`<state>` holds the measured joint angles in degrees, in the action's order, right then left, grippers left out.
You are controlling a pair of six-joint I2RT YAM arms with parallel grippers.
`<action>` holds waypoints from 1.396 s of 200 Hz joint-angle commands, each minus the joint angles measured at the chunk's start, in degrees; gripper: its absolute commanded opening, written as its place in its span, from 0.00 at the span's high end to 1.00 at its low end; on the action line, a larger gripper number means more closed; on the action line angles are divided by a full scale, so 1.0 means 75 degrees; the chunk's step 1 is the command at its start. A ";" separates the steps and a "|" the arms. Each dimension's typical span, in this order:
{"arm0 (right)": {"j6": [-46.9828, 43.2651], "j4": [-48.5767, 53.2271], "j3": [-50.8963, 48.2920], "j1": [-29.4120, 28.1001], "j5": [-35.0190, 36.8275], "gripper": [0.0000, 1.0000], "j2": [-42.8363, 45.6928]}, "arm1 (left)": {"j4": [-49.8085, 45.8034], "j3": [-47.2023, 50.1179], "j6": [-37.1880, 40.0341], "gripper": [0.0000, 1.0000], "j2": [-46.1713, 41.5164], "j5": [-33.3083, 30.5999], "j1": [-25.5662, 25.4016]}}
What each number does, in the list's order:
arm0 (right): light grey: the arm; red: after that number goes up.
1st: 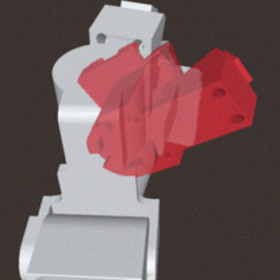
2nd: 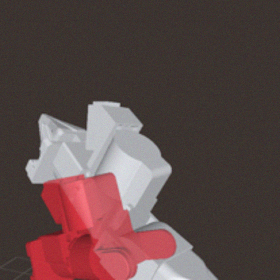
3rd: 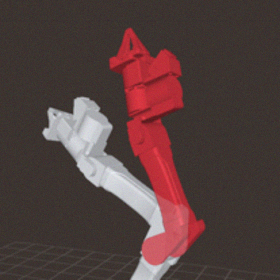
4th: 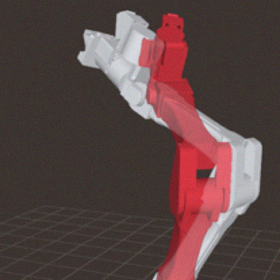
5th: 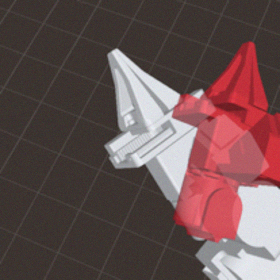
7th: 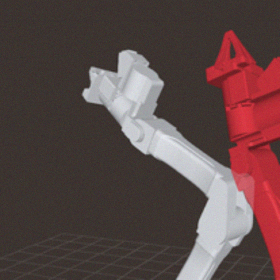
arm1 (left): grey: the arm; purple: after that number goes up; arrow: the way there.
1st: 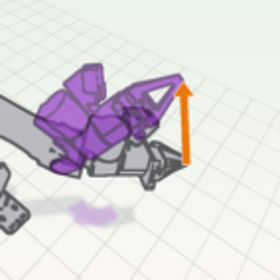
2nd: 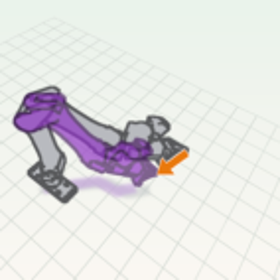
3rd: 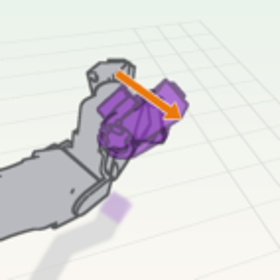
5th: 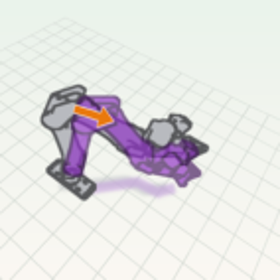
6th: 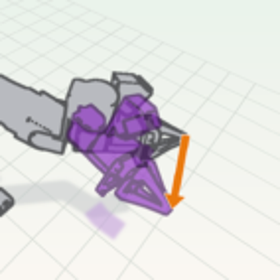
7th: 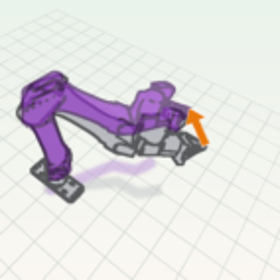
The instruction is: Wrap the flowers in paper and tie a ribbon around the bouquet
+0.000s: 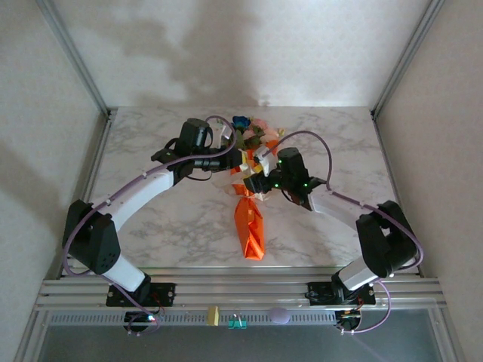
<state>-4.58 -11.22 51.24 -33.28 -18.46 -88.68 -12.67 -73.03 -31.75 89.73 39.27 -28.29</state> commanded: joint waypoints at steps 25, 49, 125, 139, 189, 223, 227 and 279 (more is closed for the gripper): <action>-0.0186 0.0043 0.0422 -0.0028 0.0069 0.67 -0.0189 | -0.0004 -0.0235 -0.0043 1.00 0.0065 0.0087 0.0072; -0.0100 0.0237 0.0461 -0.0031 -0.0082 0.93 -0.0152 | 0.0042 -0.0226 -0.0147 1.00 0.0072 0.0022 0.0091; 0.0746 0.1160 0.0261 0.0043 -0.0070 1.00 0.0265 | 0.0688 0.2306 -0.7948 0.48 -0.1603 -0.2667 -0.0004; 0.0797 0.1251 0.0275 0.0043 -0.0069 1.00 0.0286 | 0.1250 0.2936 -0.9359 0.42 -0.1807 -0.2814 -0.0118; 0.0849 0.1785 0.0602 0.0049 0.0103 1.00 0.0210 | 0.0888 0.2051 -1.0786 0.41 -0.0223 -0.2313 -0.0155; 0.0879 0.1918 0.0662 0.0051 0.0114 1.00 0.0252 | 0.0609 0.1333 -1.1077 0.38 0.0804 -0.1974 -0.0142; 0.0880 0.1932 0.0656 0.0047 0.0117 1.00 0.0257 | 0.0725 0.1289 -1.1135 0.38 0.0896 -0.1997 -0.0146; 0.1001 0.2170 0.0838 0.0058 0.0159 1.00 0.0214 | -0.1106 -0.0126 -1.0415 0.36 0.1813 -0.1866 -0.0210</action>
<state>1.69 3.38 54.87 -33.15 -17.82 -88.16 -12.32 -71.13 -111.46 103.00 24.45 -29.19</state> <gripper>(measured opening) 0.059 0.634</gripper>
